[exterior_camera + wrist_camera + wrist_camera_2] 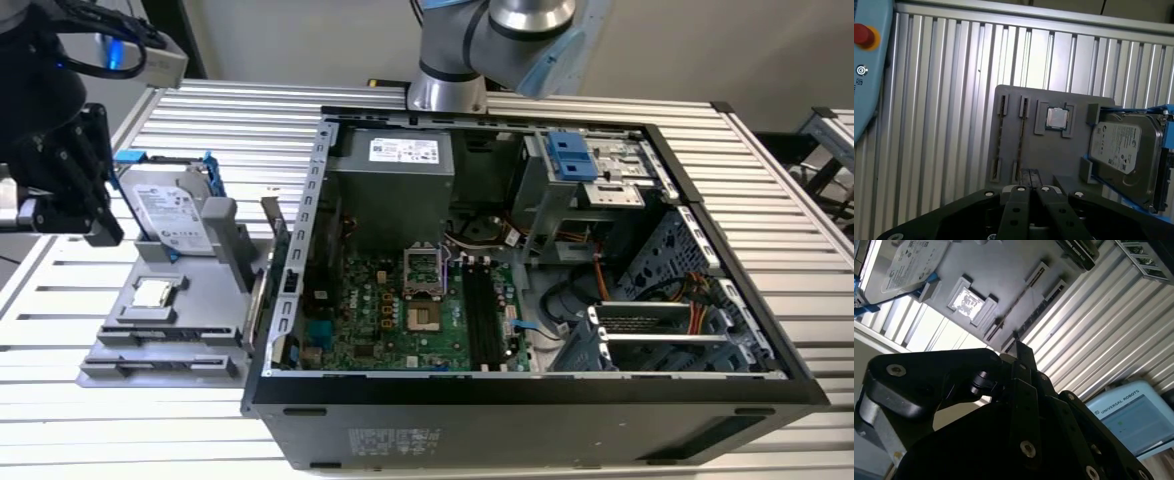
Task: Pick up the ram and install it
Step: 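Pick up the ram and move it above insertion slot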
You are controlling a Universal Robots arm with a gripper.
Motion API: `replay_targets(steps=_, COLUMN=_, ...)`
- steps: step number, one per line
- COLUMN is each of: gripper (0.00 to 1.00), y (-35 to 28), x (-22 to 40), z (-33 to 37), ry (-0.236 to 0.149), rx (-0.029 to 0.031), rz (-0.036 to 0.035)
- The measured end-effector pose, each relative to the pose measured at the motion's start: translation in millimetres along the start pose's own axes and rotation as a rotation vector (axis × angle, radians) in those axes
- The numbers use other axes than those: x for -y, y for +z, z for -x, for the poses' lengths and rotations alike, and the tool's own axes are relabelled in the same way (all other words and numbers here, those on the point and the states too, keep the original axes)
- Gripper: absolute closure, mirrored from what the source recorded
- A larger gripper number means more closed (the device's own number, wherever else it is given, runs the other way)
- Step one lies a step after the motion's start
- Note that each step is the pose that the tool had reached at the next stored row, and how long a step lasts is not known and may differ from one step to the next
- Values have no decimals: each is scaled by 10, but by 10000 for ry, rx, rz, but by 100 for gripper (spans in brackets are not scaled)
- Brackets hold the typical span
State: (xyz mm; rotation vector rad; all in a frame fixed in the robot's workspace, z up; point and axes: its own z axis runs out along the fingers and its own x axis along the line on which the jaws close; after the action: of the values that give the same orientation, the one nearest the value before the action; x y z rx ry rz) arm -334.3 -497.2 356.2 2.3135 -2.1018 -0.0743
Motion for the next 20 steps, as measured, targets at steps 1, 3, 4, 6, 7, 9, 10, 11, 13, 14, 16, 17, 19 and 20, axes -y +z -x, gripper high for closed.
replay_targets(steps=1, gripper=100, y=9, x=0, z=0, ry=0, rx=0, rz=0)
replay_targets(steps=3, gripper=100, y=23, x=1, z=-1, ry=0, rx=0, rz=-1)
replay_targets(steps=4, gripper=100, y=31, x=1, z=-1, ry=0, rx=0, rz=0)
replay_targets(steps=6, gripper=100, y=45, x=2, z=-1, ry=0, rx=1, rz=-1)
replay_targets(steps=7, gripper=100, y=52, x=2, z=-1, ry=0, rx=0, rz=-1)
replay_targets(steps=9, gripper=100, y=68, x=3, z=-2, ry=0, rx=0, rz=-1)
replay_targets(steps=10, gripper=100, y=76, x=3, z=-2, ry=0, rx=0, rz=0)
replay_targets(steps=11, gripper=100, y=84, x=4, z=-2, ry=0, rx=0, rz=0)
replay_targets(steps=13, gripper=100, y=101, x=4, z=-3, ry=0, rx=0, rz=0)
replay_targets(steps=14, gripper=100, y=108, x=5, z=-3, ry=0, rx=0, rz=0)
replay_targets(steps=16, gripper=100, y=124, x=5, z=-3, ry=1, rx=1, rz=-1)
replay_targets(steps=17, gripper=100, y=131, x=6, z=-3, ry=0, rx=0, rz=0)
replay_targets(steps=19, gripper=100, y=144, x=6, z=-4, ry=0, rx=0, rz=0)
replay_targets(steps=20, gripper=100, y=152, x=6, z=-4, ry=0, rx=0, rz=-1)
